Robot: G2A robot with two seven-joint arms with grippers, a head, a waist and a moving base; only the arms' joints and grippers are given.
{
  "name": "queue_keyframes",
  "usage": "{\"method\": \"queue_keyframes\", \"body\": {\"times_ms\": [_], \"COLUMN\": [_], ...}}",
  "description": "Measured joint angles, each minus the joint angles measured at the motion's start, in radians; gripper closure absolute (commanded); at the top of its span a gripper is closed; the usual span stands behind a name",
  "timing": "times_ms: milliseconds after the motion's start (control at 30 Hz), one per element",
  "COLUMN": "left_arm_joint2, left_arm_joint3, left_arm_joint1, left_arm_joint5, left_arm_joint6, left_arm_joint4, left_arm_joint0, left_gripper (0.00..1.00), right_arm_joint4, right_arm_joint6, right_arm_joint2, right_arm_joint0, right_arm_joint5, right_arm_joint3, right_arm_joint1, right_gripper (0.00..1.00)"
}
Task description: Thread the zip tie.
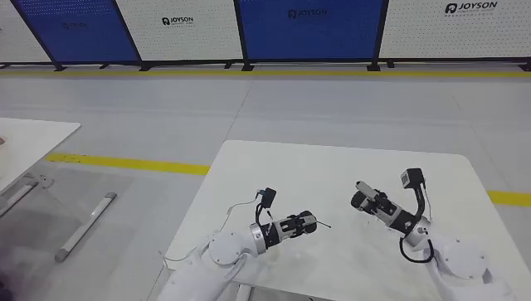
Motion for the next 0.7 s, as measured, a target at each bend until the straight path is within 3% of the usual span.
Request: {"method": "queue_keyframes", "body": {"times_ms": [167, 267, 367, 467, 700], "left_arm_joint2": [0.000, 0.000, 0.000, 0.000, 0.000], "left_arm_joint3": [0.000, 0.000, 0.000, 0.000, 0.000], "left_arm_joint1": [0.000, 0.000, 0.000, 0.000, 0.000], "left_arm_joint5": [0.000, 0.000, 0.000, 0.000, 0.000], "left_arm_joint6": [0.000, 0.000, 0.000, 0.000, 0.000], "left_arm_joint4": [0.000, 0.000, 0.000, 0.000, 0.000], "left_arm_joint0": [0.000, 0.000, 0.000, 0.000, 0.000], "left_gripper": [1.00, 1.00, 1.00, 1.00, 1.00], "right_arm_joint4": [-0.183, -0.364, -0.461, -0.509, -0.506], "right_arm_joint6": [0.053, 0.085, 0.114, 0.096, 0.095], "right_arm_joint2": [0.087, 0.078, 0.051, 0.033, 0.034], "right_arm_joint0": [-0.018, 0.006, 0.044, 0.066, 0.064], "right_arm_joint5": [0.134, 0.260, 0.339, 0.368, 0.367], "right_arm_joint3": [-0.121, -0.173, -0.181, -0.176, -0.176], "right_arm_joint1": [0.030, 0.040, 0.041, 0.039, 0.039], "right_gripper": [0.00, 0.00, 0.00, 0.00, 0.00]}}
